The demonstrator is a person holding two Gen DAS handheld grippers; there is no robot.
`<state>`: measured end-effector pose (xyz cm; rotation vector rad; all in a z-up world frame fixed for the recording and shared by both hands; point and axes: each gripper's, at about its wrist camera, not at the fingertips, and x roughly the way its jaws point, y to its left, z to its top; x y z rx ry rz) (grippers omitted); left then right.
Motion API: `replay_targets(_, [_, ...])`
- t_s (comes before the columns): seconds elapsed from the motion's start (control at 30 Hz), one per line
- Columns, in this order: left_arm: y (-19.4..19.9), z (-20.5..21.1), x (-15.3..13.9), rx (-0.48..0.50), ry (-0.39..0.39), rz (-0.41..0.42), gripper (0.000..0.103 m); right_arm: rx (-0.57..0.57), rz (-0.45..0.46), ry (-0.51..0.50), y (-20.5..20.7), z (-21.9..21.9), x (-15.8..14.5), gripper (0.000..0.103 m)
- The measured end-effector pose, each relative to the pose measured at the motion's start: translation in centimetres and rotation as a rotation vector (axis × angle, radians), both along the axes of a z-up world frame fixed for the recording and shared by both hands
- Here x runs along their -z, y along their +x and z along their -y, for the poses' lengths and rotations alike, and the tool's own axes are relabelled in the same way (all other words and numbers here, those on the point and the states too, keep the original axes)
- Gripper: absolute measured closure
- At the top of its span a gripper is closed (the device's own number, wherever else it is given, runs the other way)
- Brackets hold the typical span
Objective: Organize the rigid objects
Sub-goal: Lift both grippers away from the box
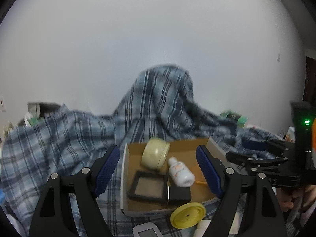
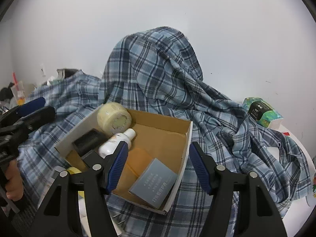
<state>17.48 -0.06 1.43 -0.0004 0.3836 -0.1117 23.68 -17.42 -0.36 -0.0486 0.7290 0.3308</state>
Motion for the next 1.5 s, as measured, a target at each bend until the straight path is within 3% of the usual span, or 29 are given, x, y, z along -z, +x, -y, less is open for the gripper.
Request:
replay_targets(0.2, [-4.0,0.9,-3.6,0.017,-0.032,0.098,0.021,0.037,0.102,0.029,-1.6,0.8,-3.7,0.04])
replay_targets(0.4, [-7.3,0.8,-5.3,0.016,-0.027,0.153,0.021,0.059,0.146,0.101,-4.9,1.7,-6.9,0.04])
replay_targets(0.6, [-9.3,-0.3,-4.6,-0.033,-0.066,0.124,0.019,0.045,0.191,0.15,-9.2,1.5,-8.5,0.039])
replay_targets(0.73, [-10.9,-0.7,-3.9,-0.072,-0.069,0.131,0.015,0.065,0.192,0.179,-11.3,1.9,-8.2,0.037])
replay_targets(0.87, [-11.9,-0.7,-2.7,-0.093,-0.051,0.127,0.0,0.13,0.222,0.154,-13.2,1.8,-7.2,0.035])
replay_targets(0.93, [-12.4,-0.5,-2.1,-0.09,-0.046,0.125,0.0,0.145,0.236,0.159,-14.0,1.9,-7.0,0.031])
replay_targets(1.23, [-13.4,0.7,0.1,-0.085,-0.005,0.167,0.0,0.193,0.249,0.101,-15.4,0.5,-4.2,0.031])
replay_targets(1.5, [-12.7,0.9,0.6,-0.072,0.005,0.139,0.0,0.18,0.218,0.065,-14.8,-0.1,-2.4,0.03])
